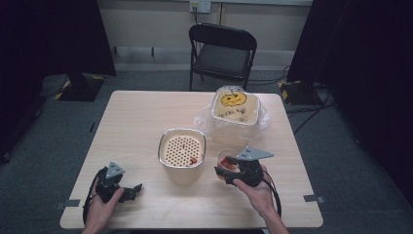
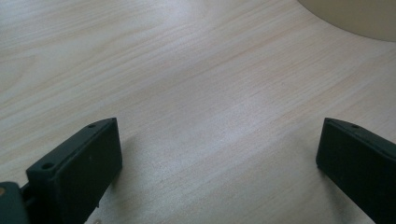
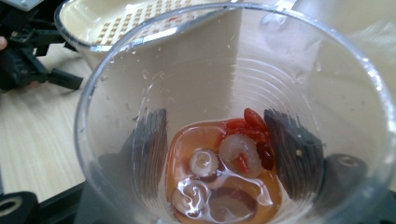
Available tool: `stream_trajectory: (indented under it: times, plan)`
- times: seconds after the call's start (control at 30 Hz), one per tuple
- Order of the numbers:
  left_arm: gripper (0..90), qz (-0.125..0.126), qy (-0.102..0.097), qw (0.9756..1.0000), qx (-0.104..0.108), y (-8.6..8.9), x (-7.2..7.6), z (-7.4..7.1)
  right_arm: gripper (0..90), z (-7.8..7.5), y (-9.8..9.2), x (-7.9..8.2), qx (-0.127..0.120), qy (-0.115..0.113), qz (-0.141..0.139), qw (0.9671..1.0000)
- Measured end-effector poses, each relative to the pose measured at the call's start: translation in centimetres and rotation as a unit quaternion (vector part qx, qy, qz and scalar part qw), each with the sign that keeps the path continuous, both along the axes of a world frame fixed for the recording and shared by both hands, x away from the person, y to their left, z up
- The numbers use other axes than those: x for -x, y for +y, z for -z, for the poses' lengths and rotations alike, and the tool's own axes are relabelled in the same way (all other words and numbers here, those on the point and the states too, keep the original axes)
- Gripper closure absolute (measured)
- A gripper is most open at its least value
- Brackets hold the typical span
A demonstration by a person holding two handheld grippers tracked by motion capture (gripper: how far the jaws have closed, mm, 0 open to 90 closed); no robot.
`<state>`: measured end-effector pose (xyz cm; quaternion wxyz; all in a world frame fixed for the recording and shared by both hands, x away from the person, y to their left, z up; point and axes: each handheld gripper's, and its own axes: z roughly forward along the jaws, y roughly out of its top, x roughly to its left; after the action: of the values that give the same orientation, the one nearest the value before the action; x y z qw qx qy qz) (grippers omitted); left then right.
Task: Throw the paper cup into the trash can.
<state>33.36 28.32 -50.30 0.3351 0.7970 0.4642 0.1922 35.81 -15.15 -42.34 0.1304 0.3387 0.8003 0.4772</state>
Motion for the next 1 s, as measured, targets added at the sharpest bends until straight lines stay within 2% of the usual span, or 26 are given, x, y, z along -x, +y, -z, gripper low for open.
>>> stream_trajectory:
  times: [0.03, 0.07, 0.1, 0.13, 0.27, 0.37, 0.53, 0.57, 0.7, 0.83, 0.9, 0.93, 0.97, 1.0]
  plan:
    - [0.0, 0.000, 0.000, 1.0000, 0.000, 0.0, 0.0, 0.0, 41.5, 0.0, 0.0, 0.0, 0.000, 0.000, 0.000, 1.0000]
    - [0.0, 0.000, 0.000, 1.0000, 0.000, 0.0, 0.0, 0.0, 41.9, -0.7, 0.0, -0.2, 0.005, -0.004, 0.003, 1.0000]
    - [0.0, 0.000, 0.000, 1.0000, 0.000, 0.0, 0.0, 0.0, 41.9, -0.7, 0.0, -0.2, 0.005, -0.004, 0.003, 1.0000]
    - [0.0, 0.001, 0.000, 1.0000, -0.001, 0.0, 0.0, 0.0, 42.1, -1.5, 0.0, -0.4, 0.009, -0.009, 0.007, 0.9999]
    - [0.0, 0.001, 0.000, 1.0000, -0.001, 0.0, 0.0, 0.0, 42.6, -2.6, 0.1, -0.8, 0.020, -0.013, 0.019, 0.9996]
    - [0.0, 0.002, 0.000, 1.0000, -0.002, 0.0, 0.0, 0.0, 42.8, -4.0, 0.3, -1.5, 0.028, -0.025, 0.025, 0.9990]
    - [0.0, 0.000, 0.000, 1.0000, 0.000, 0.0, 0.0, 0.0, 42.9, -5.6, 1.3, -2.2, 0.058, -0.053, 0.029, 0.9965]
    - [0.0, 0.000, 0.000, 1.0000, 0.000, 0.0, 0.0, 0.0, 42.9, -5.6, 1.3, -2.2, 0.058, -0.053, 0.029, 0.9965]
    - [0.0, 0.002, 0.000, 1.0000, -0.002, 0.0, 0.0, 0.0, 42.9, -7.0, 2.4, -3.1, 0.078, -0.072, 0.038, 0.9936]
    - [0.0, 0.002, 0.000, 1.0000, -0.002, 0.0, 0.0, 0.0, 43.0, -7.5, 3.0, -3.5, 0.092, -0.082, 0.039, 0.9916]
    - [0.0, 0.000, 0.000, 1.0000, -0.001, 0.0, 0.0, 0.0, 43.1, -7.9, 3.8, -3.7, 0.118, -0.098, 0.040, 0.9874]
    - [0.0, 0.001, 0.000, 1.0000, -0.002, 0.0, 0.0, 0.0, 43.1, -7.9, 3.8, -3.7, 0.118, -0.098, 0.040, 0.9874]
    - [0.0, 0.001, 0.000, 1.0000, -0.002, 0.0, 0.0, 0.0, 43.2, -8.1, 4.3, -3.9, 0.131, -0.105, 0.038, 0.9850]
    - [0.0, 0.001, 0.000, 1.0000, -0.002, 0.0, 0.0, 0.0, 43.2, -8.1, 4.3, -3.9, 0.131, -0.105, 0.038, 0.9850]
